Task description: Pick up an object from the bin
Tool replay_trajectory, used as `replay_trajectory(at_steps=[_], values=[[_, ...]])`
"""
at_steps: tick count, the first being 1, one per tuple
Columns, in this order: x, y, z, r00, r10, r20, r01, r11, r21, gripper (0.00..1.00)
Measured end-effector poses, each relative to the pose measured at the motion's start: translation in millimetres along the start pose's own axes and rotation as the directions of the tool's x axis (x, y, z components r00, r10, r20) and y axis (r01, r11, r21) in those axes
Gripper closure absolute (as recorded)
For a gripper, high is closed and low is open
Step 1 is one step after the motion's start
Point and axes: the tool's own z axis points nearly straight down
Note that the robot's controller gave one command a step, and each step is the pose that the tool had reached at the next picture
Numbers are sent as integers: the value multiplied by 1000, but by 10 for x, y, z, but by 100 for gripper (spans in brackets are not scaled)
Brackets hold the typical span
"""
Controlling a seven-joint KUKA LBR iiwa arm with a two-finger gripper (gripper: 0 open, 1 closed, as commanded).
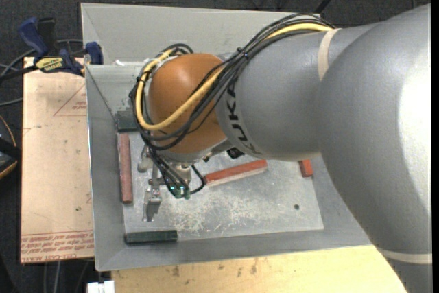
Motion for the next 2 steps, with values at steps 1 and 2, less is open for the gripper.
replay_trajectory(at_steps=[1,2], values=[[-24,-11,-38,1000,4,6,-4,1000,-1,100],[-24,-12,-38,1000,4,6,-4,1000,-1,0]])
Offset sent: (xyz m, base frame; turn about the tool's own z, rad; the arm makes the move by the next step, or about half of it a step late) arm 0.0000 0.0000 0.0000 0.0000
